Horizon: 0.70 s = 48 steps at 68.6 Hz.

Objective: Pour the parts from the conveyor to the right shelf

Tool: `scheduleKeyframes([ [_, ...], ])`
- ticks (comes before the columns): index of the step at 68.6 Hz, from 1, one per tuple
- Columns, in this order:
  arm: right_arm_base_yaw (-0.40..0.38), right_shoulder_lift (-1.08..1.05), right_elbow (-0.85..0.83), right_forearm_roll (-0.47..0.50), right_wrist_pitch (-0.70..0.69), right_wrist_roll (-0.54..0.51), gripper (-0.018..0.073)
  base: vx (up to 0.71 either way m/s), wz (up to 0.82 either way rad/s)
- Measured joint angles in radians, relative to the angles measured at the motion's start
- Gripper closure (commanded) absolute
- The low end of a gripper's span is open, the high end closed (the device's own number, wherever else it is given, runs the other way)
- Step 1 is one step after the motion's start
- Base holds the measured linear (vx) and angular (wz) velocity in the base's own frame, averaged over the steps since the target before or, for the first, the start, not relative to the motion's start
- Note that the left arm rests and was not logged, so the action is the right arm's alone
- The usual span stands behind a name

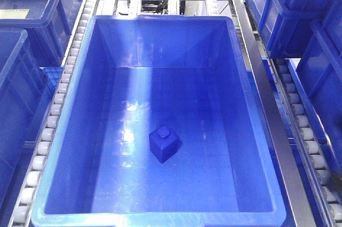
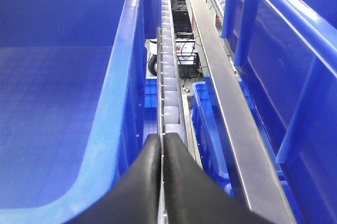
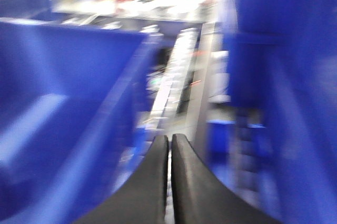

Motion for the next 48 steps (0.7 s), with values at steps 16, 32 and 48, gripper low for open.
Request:
scheduleKeyframes([
  [16, -0.15, -0.261, 0.163, 0.001, 0.0, 0.0, 0.0569, 0.0, 0.0],
  [32, -0.175, -0.416, 0.264, 0.002, 0.005, 0.0, 0.0569, 0.0, 0.0],
  [48, -0.175, -0.421, 0.266, 0.002, 0.073, 0.0, 0.0569, 0.0, 0.0],
])
